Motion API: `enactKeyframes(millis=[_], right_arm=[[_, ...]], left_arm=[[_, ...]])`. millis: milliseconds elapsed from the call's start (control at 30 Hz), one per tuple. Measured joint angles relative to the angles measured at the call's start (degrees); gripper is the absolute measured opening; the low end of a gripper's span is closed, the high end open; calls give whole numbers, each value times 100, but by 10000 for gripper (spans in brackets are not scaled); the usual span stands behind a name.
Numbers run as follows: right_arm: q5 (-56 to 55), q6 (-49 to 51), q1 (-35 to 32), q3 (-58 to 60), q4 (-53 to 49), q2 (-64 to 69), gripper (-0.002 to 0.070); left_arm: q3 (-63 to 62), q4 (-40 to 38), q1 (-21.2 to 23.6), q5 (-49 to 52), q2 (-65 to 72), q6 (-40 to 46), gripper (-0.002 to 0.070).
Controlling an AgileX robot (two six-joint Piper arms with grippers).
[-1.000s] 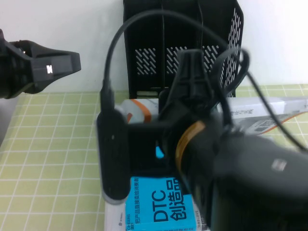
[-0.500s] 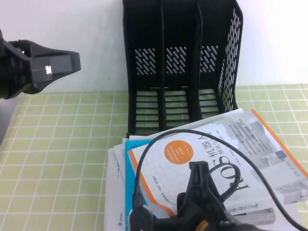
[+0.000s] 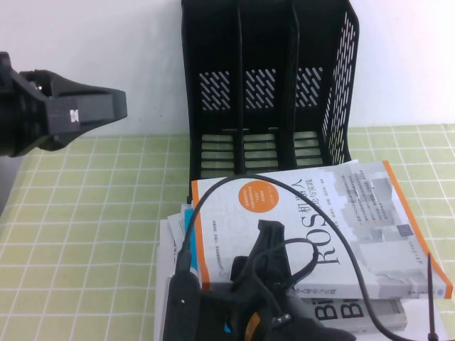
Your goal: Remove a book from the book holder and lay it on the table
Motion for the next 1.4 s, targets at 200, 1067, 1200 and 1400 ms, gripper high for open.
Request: enactKeyframes(millis=[200,1067,1200,1400], right_arm=[[48,-504,-14,-167,944,-108,433],[460,-2939,100,-1118,3673,-3419,1],[356,-1607,100,-165,2746,-4128,0],[356,657,100,1466,1172,-5377,-1]], left_arm=[[0,0,0,29,0,0,-3],[1229,-66,0,375,-2536,283,-3],[2212,-168,0,308,-3734,42,-3],[3012,1171,0,-167,-4789,-798,-3]])
